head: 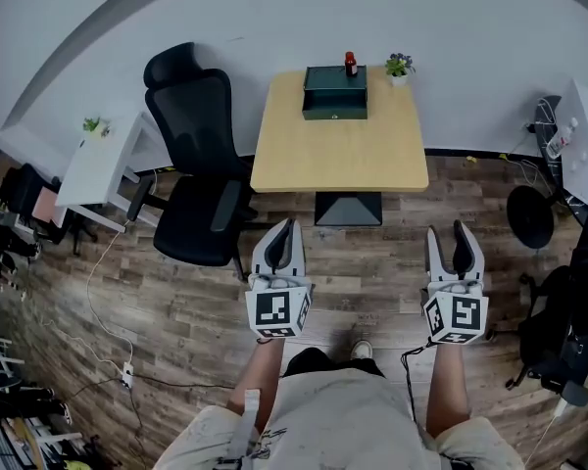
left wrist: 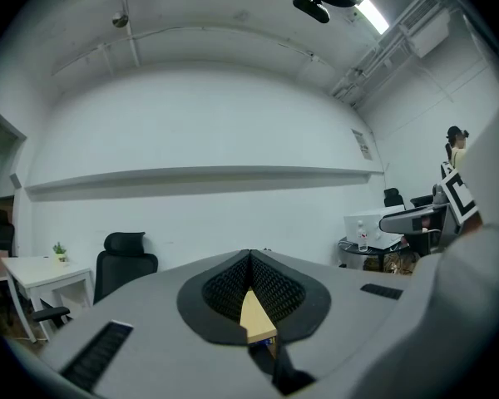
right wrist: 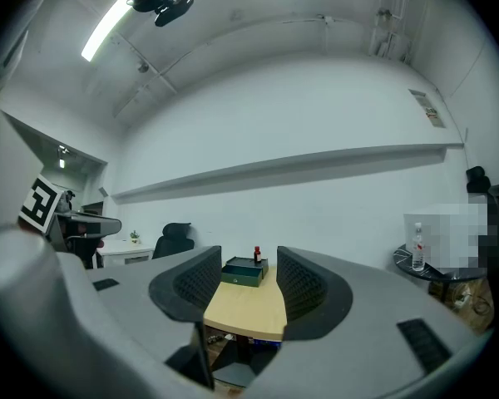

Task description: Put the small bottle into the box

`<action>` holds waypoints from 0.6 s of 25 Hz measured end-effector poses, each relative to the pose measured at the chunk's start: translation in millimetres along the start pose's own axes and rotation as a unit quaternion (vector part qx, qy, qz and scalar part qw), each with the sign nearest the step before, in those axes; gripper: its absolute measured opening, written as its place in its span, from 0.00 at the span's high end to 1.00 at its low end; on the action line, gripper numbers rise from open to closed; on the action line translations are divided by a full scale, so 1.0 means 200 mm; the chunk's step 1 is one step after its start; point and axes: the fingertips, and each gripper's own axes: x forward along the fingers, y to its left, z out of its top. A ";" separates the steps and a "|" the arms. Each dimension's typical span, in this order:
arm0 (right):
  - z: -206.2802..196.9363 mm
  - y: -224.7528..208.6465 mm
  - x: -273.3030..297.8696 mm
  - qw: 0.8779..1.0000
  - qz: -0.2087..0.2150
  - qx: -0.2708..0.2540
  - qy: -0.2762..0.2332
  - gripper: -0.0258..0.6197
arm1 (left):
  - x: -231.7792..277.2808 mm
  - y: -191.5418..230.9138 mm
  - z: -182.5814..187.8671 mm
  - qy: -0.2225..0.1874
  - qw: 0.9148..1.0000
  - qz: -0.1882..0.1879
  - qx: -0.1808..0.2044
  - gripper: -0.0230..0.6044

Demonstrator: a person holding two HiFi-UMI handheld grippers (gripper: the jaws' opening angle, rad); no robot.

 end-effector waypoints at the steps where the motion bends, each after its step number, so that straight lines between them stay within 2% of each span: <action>1: 0.01 -0.01 0.02 1.000 0.002 0.000 0.000 0.62 | 0.01 0.00 0.00 0.001 1.000 0.001 0.000 0.95; 9: 0.01 0.01 0.22 1.000 0.009 -0.013 0.002 0.62 | 0.16 0.11 -0.04 0.000 1.000 0.007 -0.005 0.95; 15: 0.01 0.08 0.45 1.000 0.005 -0.026 0.005 0.62 | 0.34 0.26 -0.08 -0.009 1.000 0.001 -0.014 0.95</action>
